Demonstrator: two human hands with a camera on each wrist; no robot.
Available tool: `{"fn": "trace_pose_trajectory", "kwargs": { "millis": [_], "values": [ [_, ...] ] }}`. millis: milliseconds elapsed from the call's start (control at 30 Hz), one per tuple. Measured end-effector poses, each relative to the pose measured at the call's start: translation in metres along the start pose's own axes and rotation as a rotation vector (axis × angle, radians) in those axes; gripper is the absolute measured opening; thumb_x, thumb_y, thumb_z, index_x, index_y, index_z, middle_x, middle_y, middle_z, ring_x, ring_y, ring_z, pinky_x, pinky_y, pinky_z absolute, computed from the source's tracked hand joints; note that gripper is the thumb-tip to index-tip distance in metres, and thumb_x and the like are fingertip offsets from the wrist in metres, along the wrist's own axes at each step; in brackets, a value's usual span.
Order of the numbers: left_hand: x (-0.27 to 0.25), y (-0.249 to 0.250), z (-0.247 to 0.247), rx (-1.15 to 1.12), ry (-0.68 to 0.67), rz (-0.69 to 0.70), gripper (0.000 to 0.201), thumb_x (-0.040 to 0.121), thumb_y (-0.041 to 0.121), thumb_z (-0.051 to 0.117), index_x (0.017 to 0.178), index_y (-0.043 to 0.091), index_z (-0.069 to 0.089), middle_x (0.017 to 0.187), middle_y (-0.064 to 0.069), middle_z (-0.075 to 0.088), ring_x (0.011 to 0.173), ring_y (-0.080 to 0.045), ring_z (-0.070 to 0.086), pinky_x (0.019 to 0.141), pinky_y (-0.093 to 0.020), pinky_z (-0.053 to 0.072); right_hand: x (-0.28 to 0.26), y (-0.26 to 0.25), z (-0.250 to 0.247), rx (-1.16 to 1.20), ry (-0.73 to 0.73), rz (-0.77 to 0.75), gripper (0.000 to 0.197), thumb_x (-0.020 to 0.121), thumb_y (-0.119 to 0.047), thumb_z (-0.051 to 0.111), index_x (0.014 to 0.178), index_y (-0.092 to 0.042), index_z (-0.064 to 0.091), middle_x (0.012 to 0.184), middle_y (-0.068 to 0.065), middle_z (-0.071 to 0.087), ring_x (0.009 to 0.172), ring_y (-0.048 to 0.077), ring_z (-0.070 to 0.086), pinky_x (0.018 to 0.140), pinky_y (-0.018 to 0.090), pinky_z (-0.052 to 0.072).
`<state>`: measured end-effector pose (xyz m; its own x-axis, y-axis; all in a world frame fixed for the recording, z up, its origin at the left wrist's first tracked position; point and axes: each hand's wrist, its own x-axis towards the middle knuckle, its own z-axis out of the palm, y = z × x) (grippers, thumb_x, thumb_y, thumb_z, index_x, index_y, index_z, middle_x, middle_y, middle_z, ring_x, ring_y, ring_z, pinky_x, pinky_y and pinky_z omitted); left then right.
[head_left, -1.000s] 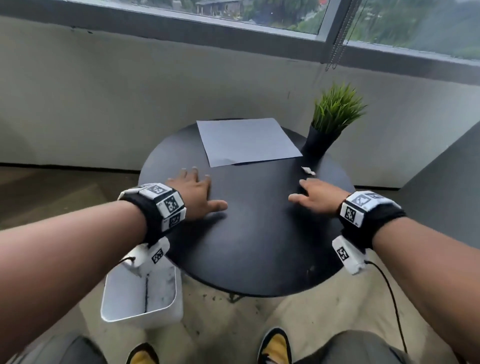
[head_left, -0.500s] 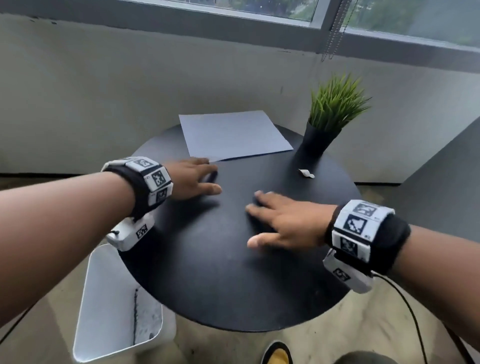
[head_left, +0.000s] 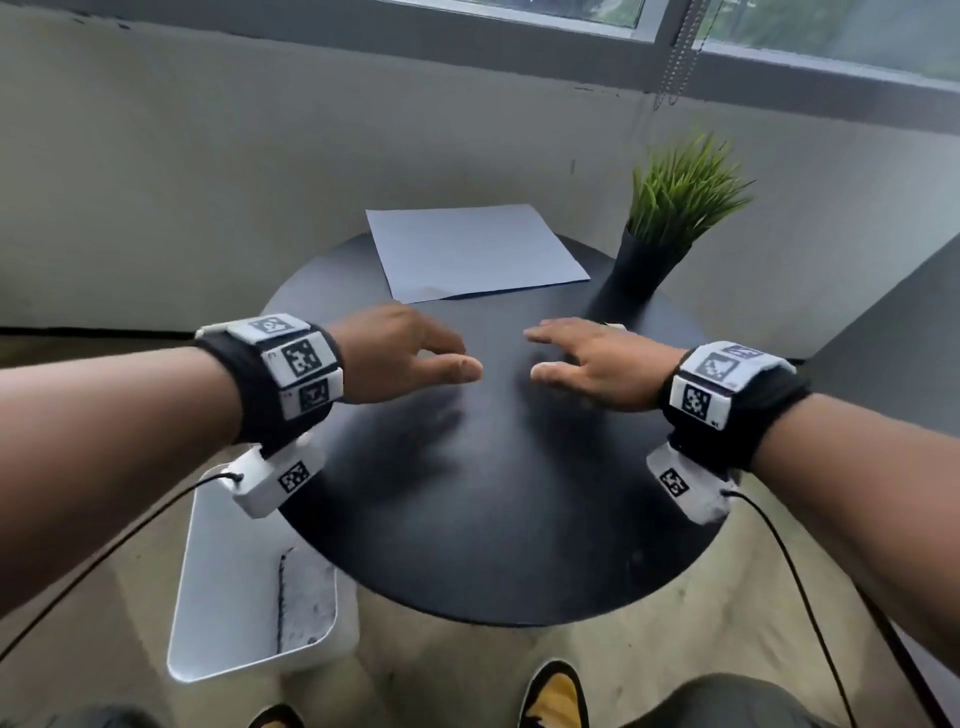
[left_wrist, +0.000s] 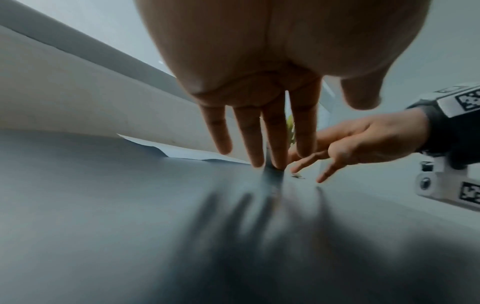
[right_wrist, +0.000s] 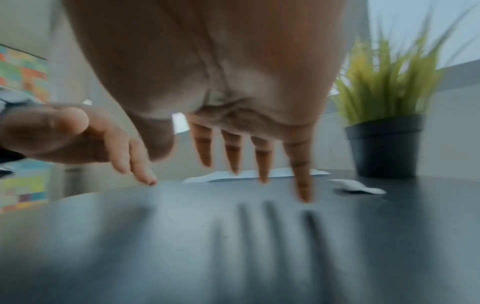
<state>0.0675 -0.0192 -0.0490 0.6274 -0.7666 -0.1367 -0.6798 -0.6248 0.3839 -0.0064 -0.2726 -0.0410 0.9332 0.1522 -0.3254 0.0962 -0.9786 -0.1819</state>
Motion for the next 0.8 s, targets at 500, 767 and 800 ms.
{"fn": "trace_pose_trajectory", "kwargs": {
  "millis": [500, 767, 800],
  "values": [
    [-0.048, 0.034, 0.028, 0.263, -0.274, -0.157, 0.143, 0.034, 0.104, -0.01, 0.158, 0.036, 0.013, 0.167, 0.0, -0.002, 0.154, -0.019, -0.001, 0.123, -0.047, 0.008, -0.095, -0.023, 0.075, -0.023, -0.044, 0.322, 0.098, 0.081, -0.081, 0.032, 0.154, -0.018, 0.014, 0.163, 0.007, 0.0, 0.149, 0.032, 0.001, 0.117, 0.053, 0.013],
    [-0.065, 0.05, 0.024, 0.024, -0.19, -0.003, 0.071, 0.082, 0.081, 0.041, 0.135, 0.037, 0.057, 0.148, 0.008, 0.05, 0.135, -0.015, 0.046, 0.113, -0.031, 0.033, -0.086, -0.009, 0.05, 0.262, 0.217, 0.152, 0.065, 0.092, -0.054, 0.053, 0.145, -0.019, 0.042, 0.156, 0.006, 0.033, 0.145, 0.017, 0.026, 0.121, 0.035, 0.018],
    [-0.065, 0.041, 0.026, 0.1, -0.144, -0.123, 0.074, 0.085, 0.076, 0.045, 0.147, 0.035, 0.044, 0.16, 0.002, 0.031, 0.146, -0.019, 0.031, 0.118, -0.035, 0.027, -0.079, -0.001, 0.053, 0.153, 0.154, 0.342, 0.075, 0.087, -0.066, 0.045, 0.146, -0.02, 0.038, 0.158, 0.008, 0.026, 0.146, 0.026, 0.022, 0.12, 0.043, 0.019]
  ]
}}
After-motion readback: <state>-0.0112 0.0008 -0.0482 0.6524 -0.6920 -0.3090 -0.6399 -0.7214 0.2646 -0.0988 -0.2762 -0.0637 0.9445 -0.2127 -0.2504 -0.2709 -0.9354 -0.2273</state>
